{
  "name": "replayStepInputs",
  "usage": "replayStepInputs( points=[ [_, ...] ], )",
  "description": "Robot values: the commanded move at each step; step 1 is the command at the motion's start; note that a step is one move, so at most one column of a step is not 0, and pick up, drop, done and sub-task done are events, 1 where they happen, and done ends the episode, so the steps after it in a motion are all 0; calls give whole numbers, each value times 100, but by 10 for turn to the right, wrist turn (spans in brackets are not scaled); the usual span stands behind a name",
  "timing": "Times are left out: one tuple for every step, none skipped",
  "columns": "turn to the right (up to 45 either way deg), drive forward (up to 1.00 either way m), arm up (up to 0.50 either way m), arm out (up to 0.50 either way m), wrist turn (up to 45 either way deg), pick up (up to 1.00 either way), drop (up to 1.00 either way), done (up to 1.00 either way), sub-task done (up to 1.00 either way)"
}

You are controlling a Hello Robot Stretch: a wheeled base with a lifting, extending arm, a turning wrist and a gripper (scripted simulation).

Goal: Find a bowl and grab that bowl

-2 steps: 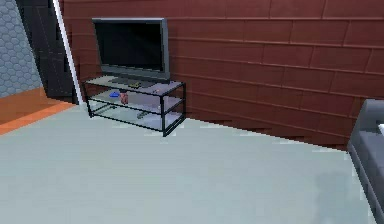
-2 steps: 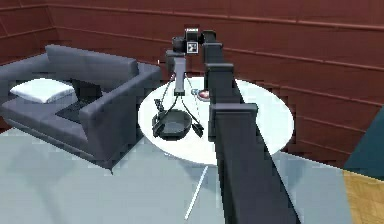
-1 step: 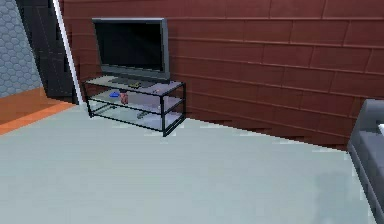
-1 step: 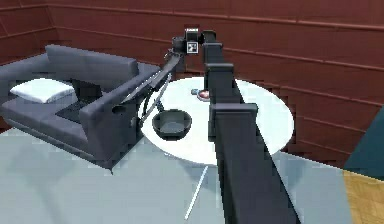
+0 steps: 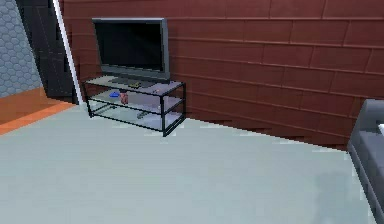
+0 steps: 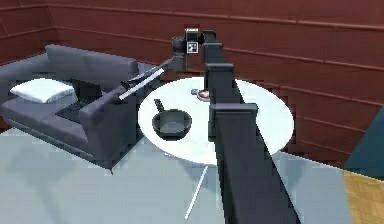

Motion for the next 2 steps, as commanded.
replayStepInputs(
  points=[
    [0,0,0,0,450,0,0,0,0],
    [0,0,0,0,180,0,0,0,0]
  ],
)
